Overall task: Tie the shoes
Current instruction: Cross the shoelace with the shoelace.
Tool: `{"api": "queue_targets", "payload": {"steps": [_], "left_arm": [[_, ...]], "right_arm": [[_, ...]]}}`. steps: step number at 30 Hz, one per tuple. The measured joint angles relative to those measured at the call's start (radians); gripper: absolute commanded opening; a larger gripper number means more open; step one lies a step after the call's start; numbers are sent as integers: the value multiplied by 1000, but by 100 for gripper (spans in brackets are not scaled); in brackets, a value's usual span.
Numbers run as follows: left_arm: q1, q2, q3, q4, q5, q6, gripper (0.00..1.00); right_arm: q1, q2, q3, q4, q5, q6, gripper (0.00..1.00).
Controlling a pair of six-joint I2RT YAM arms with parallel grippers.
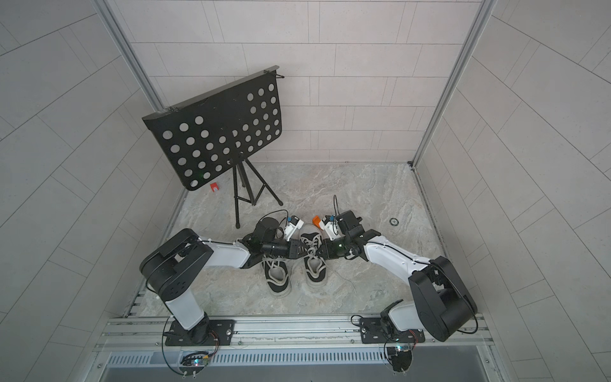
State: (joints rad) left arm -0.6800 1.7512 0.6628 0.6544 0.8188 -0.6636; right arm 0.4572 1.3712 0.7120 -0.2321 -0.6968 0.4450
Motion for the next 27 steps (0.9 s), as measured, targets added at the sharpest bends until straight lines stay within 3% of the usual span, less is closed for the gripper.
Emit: {"api": "queue_targets", "payload": {"steps": [15, 19, 21, 27], "left_arm": [[5, 19, 0, 26, 15, -20, 21], [14, 23, 0, 26, 13, -21, 26], [19, 23, -2, 29, 11, -22, 29], [39, -13, -19, 10, 3, -18, 39]], "right_arm": [[0, 65, -19, 69, -40, 0, 0], [0, 65, -27, 92, -55, -7, 0], [0, 65, -30, 93, -59, -16, 3], [0, 14, -44, 43, -24, -44, 26]]}}
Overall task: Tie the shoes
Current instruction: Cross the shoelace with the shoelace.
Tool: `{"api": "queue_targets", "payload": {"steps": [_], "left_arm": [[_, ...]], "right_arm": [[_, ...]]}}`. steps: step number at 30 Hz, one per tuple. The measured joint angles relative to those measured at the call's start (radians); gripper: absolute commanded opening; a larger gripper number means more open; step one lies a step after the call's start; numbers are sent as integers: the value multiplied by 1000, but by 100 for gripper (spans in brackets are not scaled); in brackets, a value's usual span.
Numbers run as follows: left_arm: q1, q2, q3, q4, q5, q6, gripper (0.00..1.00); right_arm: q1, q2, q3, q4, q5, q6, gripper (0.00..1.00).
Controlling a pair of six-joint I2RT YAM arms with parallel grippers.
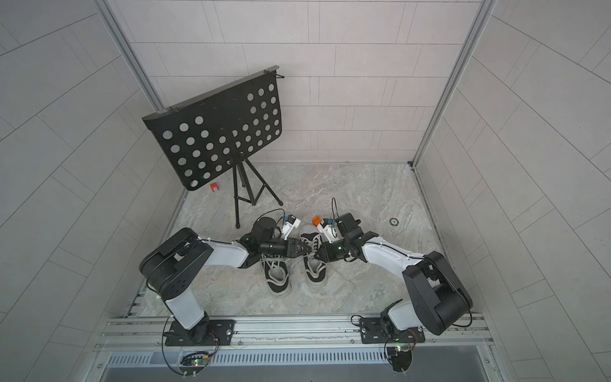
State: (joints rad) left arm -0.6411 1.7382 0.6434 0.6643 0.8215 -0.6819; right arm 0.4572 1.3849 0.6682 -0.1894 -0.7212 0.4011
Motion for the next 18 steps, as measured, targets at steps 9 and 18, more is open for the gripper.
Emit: {"api": "queue_targets", "payload": {"steps": [9, 18], "left_arm": [[6, -64, 48, -220, -19, 89, 38], [-14, -65, 102, -357, -20, 155, 44]], "right_arm": [[-27, -115, -22, -49, 82, 3, 39], [-36, -76, -22, -18, 56, 17, 40]]}}
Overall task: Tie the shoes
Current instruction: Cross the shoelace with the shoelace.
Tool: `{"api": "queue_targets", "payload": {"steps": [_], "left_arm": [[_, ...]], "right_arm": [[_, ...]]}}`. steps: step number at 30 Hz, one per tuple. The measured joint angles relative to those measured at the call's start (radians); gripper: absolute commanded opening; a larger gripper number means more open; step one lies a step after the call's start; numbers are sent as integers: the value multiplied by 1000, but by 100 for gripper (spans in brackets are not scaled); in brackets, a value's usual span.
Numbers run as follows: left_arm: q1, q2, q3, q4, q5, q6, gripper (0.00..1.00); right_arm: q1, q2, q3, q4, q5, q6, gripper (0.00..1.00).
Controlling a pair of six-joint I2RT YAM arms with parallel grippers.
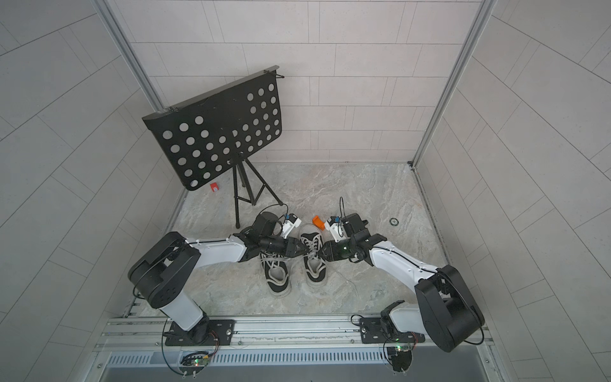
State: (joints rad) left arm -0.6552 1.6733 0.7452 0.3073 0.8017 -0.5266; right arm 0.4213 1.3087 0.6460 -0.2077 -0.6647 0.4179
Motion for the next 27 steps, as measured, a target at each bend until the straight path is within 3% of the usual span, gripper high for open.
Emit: {"api": "queue_targets", "payload": {"steps": [3, 10, 13, 27], "left_arm": [[-8, 0, 10, -19, -2, 9, 45], [-26, 0, 39, -70, -2, 36, 45], [-28, 0, 43, -86, -2, 49, 46], [-39, 0, 55, -126, -10, 76, 34]], "right_arm": [[0, 21, 0, 18, -12, 2, 36], [-2, 60, 0, 42, -31, 12, 10], [-2, 60, 0, 49, -37, 11, 5], [-2, 31, 0, 85, -57, 24, 0]]}}
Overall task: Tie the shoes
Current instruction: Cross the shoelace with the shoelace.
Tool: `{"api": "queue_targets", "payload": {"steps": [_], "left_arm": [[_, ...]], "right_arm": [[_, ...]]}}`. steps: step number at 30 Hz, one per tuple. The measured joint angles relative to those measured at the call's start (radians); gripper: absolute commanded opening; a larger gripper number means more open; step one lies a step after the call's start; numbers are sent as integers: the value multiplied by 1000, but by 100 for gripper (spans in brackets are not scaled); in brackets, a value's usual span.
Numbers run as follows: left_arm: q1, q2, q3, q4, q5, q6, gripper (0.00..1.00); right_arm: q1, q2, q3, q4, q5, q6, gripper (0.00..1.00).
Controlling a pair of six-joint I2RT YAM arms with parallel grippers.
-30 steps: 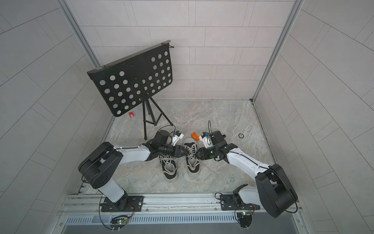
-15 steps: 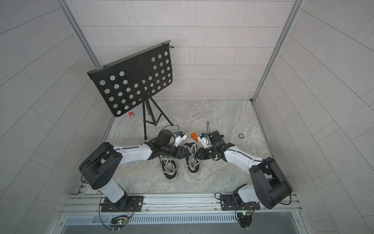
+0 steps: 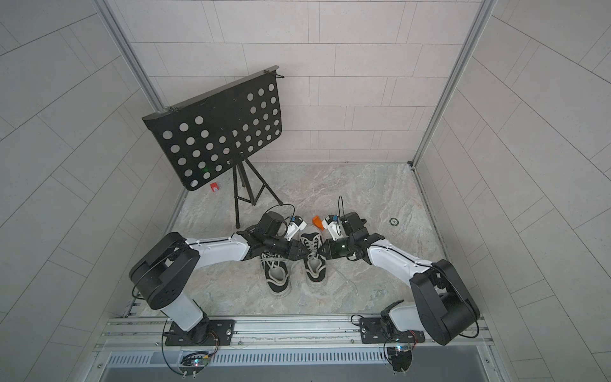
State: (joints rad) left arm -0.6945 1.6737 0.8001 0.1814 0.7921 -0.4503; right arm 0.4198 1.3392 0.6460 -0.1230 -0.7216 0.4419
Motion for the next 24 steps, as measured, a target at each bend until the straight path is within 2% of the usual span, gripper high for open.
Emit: {"api": "queue_targets", "payload": {"steps": [5, 9, 12, 15, 24], "left_arm": [[-4, 0, 1, -3, 1, 3, 23], [-5, 3, 11, -8, 8, 6, 9], [-5, 3, 13, -8, -2, 6, 3], [-5, -2, 6, 2, -25, 2, 0], [-4, -47, -34, 66, -79, -26, 0]], "right_arm": [[1, 1, 0, 25, -16, 11, 0], [7, 15, 0, 60, -32, 25, 0], [17, 31, 0, 86, -42, 35, 0], [25, 45, -13, 124, -51, 47, 0], [32, 63, -76, 172, -60, 71, 0]]}}
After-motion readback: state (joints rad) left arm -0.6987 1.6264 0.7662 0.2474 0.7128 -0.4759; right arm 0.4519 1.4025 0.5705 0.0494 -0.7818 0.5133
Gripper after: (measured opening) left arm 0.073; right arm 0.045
